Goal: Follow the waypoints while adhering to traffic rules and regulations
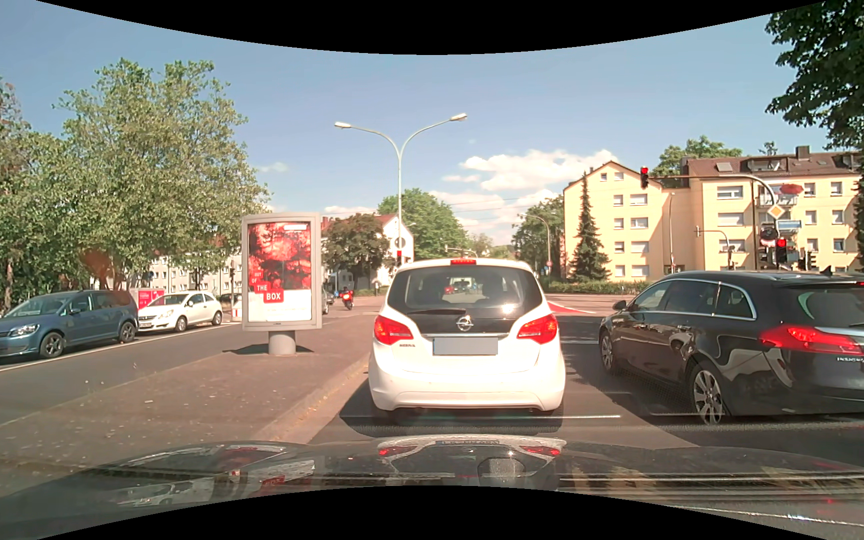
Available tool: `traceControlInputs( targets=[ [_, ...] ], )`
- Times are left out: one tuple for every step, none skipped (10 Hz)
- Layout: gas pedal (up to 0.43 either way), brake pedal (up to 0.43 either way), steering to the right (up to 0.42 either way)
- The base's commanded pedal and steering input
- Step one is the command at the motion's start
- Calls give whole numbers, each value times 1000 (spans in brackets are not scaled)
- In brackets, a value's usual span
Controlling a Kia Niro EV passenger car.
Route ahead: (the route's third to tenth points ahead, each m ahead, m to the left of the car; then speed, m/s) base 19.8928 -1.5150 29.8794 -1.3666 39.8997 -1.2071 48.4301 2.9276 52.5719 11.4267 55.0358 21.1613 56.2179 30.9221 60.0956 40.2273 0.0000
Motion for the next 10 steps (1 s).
traceControlInputs(
  targets=[
    [0,250,10],
    [0,250,10],
    [0,250,11],
    [0,250,11],
    [0,250,10],
    [0,250,11],
    [0,250,10],
    [0,250,11],
    [0,250,10],
    [0,250,10]
  ],
)
